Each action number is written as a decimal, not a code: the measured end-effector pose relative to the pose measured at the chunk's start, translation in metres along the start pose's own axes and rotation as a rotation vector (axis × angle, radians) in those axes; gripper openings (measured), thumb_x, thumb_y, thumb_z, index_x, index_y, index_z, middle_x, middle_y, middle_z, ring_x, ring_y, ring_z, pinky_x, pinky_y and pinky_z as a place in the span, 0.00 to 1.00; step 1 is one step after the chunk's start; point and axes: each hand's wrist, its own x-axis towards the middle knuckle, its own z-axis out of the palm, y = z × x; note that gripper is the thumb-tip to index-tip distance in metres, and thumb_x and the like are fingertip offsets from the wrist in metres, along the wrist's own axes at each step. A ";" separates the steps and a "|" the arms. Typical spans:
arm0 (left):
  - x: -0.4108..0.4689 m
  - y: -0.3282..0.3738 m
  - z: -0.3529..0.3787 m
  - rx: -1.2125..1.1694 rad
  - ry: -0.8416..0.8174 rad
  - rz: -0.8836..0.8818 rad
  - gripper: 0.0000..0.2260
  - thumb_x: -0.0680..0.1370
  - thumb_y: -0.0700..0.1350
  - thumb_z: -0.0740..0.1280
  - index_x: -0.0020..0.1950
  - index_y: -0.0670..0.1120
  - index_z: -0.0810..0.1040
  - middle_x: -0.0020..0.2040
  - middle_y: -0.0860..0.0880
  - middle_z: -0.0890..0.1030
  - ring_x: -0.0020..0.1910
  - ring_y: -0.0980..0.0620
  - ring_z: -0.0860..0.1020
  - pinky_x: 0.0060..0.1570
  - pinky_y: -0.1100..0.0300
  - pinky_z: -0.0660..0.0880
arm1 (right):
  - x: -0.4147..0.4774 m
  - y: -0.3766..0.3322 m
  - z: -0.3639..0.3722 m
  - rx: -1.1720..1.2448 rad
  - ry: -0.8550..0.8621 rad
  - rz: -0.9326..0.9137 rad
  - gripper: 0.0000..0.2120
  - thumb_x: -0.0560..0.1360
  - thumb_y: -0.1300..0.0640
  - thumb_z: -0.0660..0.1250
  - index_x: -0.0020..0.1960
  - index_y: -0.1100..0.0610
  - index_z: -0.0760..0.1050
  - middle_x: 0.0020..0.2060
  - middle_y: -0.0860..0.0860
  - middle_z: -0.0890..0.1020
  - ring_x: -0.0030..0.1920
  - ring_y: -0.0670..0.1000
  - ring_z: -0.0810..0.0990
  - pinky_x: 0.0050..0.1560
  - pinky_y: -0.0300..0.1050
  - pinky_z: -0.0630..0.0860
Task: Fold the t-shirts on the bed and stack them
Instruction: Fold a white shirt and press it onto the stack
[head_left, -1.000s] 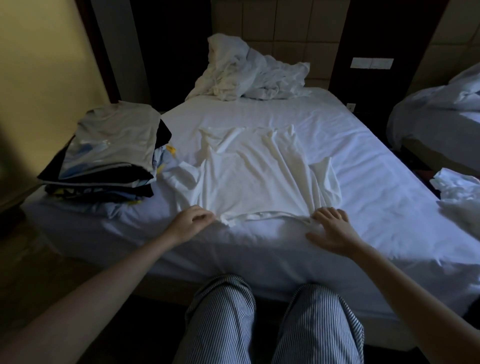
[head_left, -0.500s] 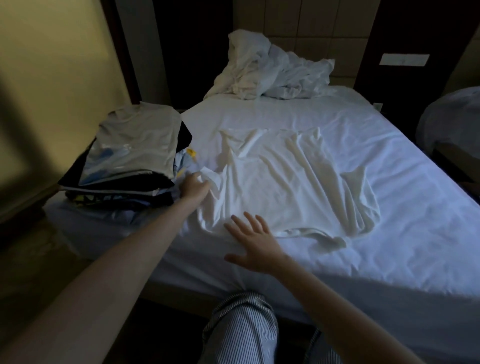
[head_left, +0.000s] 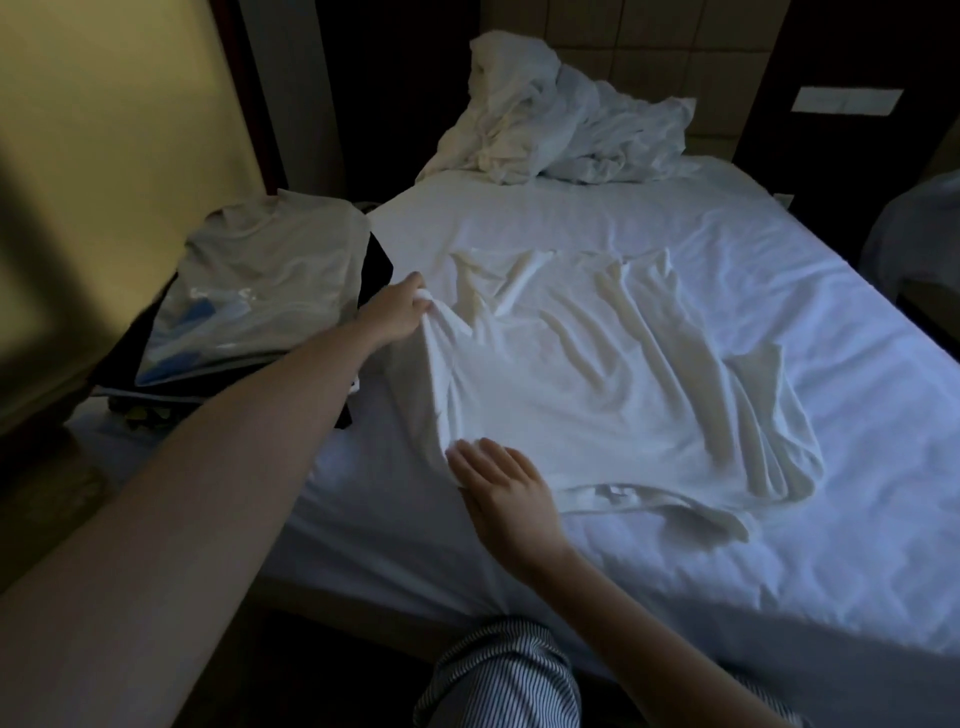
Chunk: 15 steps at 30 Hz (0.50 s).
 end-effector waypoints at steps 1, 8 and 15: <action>0.004 -0.007 -0.001 0.059 -0.045 -0.028 0.10 0.82 0.48 0.57 0.52 0.41 0.67 0.44 0.42 0.72 0.44 0.43 0.72 0.40 0.53 0.65 | 0.001 -0.002 0.003 -0.017 -0.037 0.019 0.19 0.70 0.57 0.57 0.57 0.54 0.78 0.53 0.49 0.81 0.51 0.53 0.80 0.49 0.42 0.76; -0.003 -0.026 0.025 0.021 -0.249 -0.272 0.29 0.81 0.59 0.52 0.57 0.32 0.73 0.35 0.44 0.70 0.32 0.49 0.70 0.35 0.57 0.65 | 0.004 -0.027 0.017 -0.218 -0.195 -0.008 0.29 0.62 0.43 0.72 0.61 0.50 0.75 0.60 0.51 0.79 0.59 0.55 0.78 0.59 0.54 0.73; -0.018 -0.025 0.032 -0.224 -0.208 -0.430 0.35 0.77 0.53 0.67 0.76 0.40 0.55 0.74 0.40 0.62 0.70 0.43 0.66 0.64 0.55 0.66 | 0.029 -0.036 0.032 -0.120 -0.156 0.240 0.14 0.55 0.53 0.79 0.39 0.51 0.81 0.35 0.47 0.79 0.32 0.50 0.77 0.29 0.39 0.71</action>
